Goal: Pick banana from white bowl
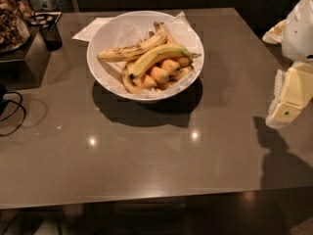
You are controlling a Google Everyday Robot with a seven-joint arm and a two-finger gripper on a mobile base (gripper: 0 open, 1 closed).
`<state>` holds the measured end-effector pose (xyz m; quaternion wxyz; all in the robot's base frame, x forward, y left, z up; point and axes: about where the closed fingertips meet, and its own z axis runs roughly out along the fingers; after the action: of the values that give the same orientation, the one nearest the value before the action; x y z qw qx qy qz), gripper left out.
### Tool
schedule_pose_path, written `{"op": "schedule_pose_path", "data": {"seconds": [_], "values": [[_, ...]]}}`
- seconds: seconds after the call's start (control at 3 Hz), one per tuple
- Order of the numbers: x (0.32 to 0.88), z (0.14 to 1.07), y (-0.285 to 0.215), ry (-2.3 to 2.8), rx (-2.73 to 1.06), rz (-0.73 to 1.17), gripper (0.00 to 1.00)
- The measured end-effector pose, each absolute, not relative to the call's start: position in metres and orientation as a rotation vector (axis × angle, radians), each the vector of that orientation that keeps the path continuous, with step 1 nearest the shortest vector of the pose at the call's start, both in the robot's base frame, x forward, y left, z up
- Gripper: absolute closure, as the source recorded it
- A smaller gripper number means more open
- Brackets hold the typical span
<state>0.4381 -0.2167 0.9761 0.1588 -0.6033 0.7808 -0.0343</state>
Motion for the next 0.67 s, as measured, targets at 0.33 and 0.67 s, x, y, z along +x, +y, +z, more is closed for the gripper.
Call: {"op": "schedule_pose_path", "data": {"seconds": [0.33,0.67], "values": [[0.438,0.976,-0.217,2.232,-1.725,-0.098,0.0],[0.45,0.985,-0.202,2.189,-1.743,-0.078,0.0]]}}
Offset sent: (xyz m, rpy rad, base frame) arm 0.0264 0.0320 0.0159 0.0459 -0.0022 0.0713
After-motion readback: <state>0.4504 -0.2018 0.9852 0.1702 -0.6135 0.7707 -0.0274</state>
